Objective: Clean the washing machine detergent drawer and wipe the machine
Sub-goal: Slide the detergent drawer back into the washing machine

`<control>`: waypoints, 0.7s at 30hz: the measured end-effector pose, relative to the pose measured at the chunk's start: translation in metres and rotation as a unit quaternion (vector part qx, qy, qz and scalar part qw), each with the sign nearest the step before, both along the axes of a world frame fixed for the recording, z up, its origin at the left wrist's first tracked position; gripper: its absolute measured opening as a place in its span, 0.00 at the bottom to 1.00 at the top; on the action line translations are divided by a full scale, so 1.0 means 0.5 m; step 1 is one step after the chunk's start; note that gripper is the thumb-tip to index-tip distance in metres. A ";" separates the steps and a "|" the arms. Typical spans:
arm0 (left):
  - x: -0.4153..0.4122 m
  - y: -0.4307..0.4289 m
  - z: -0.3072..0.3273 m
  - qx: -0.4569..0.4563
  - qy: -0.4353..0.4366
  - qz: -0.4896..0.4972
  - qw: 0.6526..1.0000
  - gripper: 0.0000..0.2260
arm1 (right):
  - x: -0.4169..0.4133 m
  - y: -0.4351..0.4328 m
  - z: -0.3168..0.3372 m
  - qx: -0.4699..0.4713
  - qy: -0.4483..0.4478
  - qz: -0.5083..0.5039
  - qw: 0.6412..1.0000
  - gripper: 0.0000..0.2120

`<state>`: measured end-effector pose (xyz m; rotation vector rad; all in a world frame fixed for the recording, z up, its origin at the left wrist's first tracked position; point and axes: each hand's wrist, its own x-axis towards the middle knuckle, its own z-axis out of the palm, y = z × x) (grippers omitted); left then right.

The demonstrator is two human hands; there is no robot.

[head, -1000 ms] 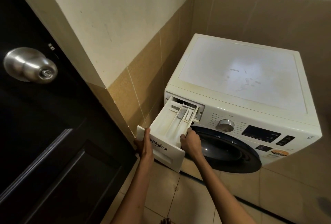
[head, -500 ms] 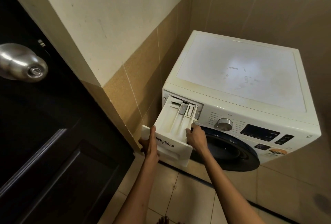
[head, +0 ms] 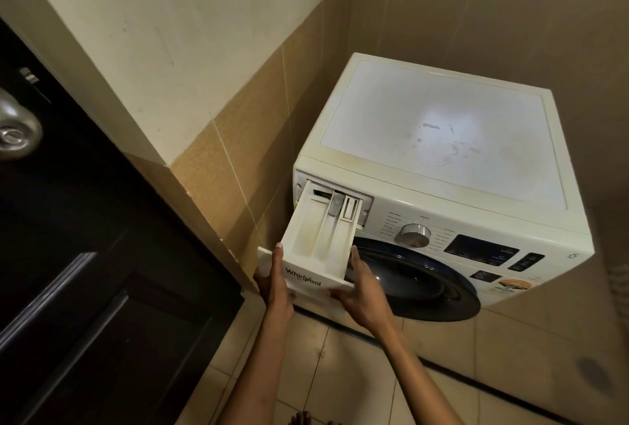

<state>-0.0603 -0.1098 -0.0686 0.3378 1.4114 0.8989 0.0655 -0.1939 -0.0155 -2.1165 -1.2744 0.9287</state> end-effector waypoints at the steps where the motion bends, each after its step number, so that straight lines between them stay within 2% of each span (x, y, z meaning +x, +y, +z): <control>1: 0.003 0.006 0.008 0.002 0.000 -0.014 1.000 0.52 | -0.008 0.001 -0.005 0.008 -0.030 -0.022 0.999 0.46; 4: 0.010 0.031 0.032 0.023 -0.013 -0.048 0.999 0.45 | -0.027 0.016 -0.012 0.054 -0.109 -0.092 0.988 0.44; 6: 0.015 0.054 0.050 0.023 -0.039 -0.067 0.997 0.39 | -0.018 0.038 -0.016 0.073 -0.173 -0.126 0.974 0.47; 9: 0.027 0.071 0.071 -0.001 -0.101 -0.052 0.994 0.26 | 0.006 0.062 -0.016 0.031 -0.227 -0.115 0.967 0.51; 15: 0.048 0.068 0.062 -0.035 -0.137 -0.006 0.990 0.24 | -0.004 0.066 -0.027 0.054 -0.273 -0.141 0.950 0.58; 21: 0.069 0.050 0.062 -0.099 -0.149 0.009 0.984 0.18 | -0.006 0.066 -0.049 0.092 -0.299 -0.113 0.943 0.59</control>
